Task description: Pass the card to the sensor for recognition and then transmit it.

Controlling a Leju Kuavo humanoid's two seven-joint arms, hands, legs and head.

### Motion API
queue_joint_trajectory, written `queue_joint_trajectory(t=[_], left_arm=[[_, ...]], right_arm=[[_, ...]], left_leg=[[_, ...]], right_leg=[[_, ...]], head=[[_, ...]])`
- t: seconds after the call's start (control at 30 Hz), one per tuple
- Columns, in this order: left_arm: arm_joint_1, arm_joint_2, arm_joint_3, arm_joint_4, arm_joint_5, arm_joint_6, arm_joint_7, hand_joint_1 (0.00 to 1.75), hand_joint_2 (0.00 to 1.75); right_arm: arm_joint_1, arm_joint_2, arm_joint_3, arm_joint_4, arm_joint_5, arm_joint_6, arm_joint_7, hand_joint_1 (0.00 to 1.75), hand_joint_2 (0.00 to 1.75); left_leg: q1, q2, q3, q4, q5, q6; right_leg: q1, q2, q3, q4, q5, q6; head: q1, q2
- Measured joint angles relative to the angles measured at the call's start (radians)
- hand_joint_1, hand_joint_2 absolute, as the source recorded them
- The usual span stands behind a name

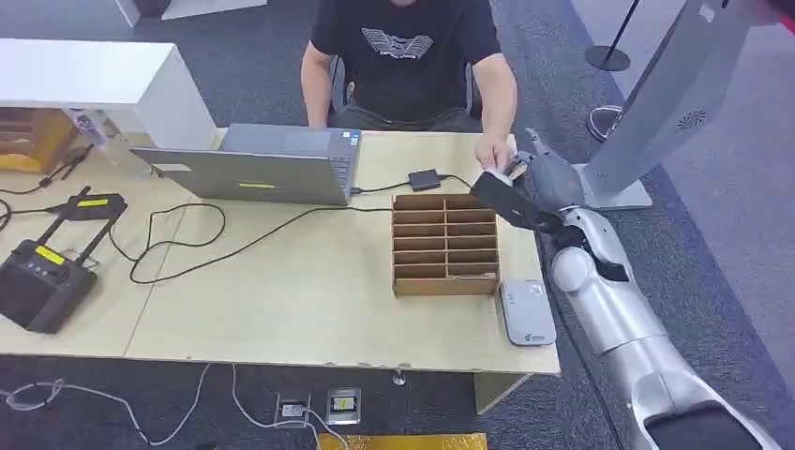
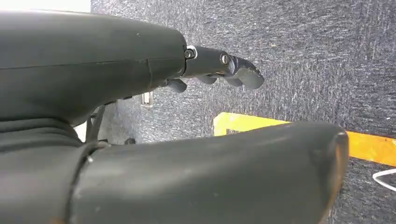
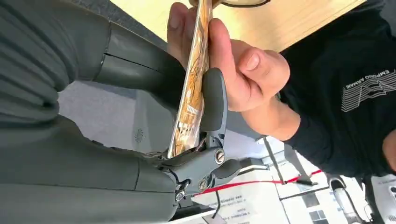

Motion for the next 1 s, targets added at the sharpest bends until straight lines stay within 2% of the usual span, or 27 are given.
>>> queue_joint_trajectory(t=[0.07,0.1,0.13,0.17,0.2,0.73,0.9,1.0], left_arm=[[0.001,0.0,0.0,0.0,0.0,-0.001,0.0,0.0,0.0],[0.001,0.0,0.0,0.0,0.0,-0.002,0.0,0.0,0.0],[0.001,0.0,0.0,0.0,0.0,-0.002,0.0,0.0,0.0],[0.0,0.0,0.0,0.0,0.0,-0.002,0.0,0.0,0.0],[0.0,0.0,0.0,0.0,0.0,-0.002,0.0,0.0,0.0],[0.001,-0.002,0.0,-0.003,0.0,-0.003,0.01,0.0,0.0],[0.003,-0.002,0.0,-0.003,0.0,-0.007,0.011,0.0,0.0],[0.007,-0.003,0.002,-0.003,0.003,-0.009,0.011,0.0,0.0]], right_arm=[[-0.011,0.015,0.001,0.018,0.004,-0.001,0.0,1.75,1.75],[-0.024,0.03,0.002,0.042,0.007,-0.002,0.0,1.66,1.75],[-0.035,0.039,0.002,0.062,0.01,-0.003,0.0,0.58,1.75],[-0.043,0.047,0.003,0.081,0.011,-0.003,0.0,0.0,1.75],[-0.046,0.052,0.004,0.088,0.014,-0.003,0.0,0.0,0.0],[-0.05,0.084,0.016,0.126,0.045,0.003,0.002,0.0,0.0],[0.0,0.056,0.016,0.016,0.044,0.071,0.036,0.0,0.0],[0.041,0.025,0.005,-0.092,0.038,0.107,0.032,0.0,0.0]], left_leg=[[0.0,0.0,-0.001,0.0,0.0,0.0],[0.0,0.0,-0.001,0.0,0.0,0.0],[0.0,0.0,-0.001,0.0,0.0,0.0],[0.0,0.0,0.0,0.0,0.0,0.0],[0.0,0.0,0.0,0.0,0.0,0.0],[0.0,0.0,0.0,0.0,0.0,0.0],[0.0,0.0,0.001,0.0,0.0,0.0],[0.0,0.0,0.001,0.0,0.0,0.0]], right_leg=[[0.0,0.0,0.0,0.0,0.0,0.0],[0.0,0.0,-0.001,0.0,0.0,0.0],[0.0,0.0,-0.001,0.0,0.0,0.0],[0.0,0.0,-0.001,0.0,0.0,0.0],[0.0,0.0,-0.001,0.0,0.0,0.0],[0.0,0.0,-0.001,0.0,0.0,0.0],[0.0,0.0,-0.001,0.0,0.0,0.0],[0.0,0.001,-0.001,-0.001,0.0,0.0]], head=[[0.0,0.0],[0.0,0.0],[0.0,0.0],[0.0,0.0],[0.0,0.0],[0.0,0.0],[0.0,0.0],[0.0,0.0]])
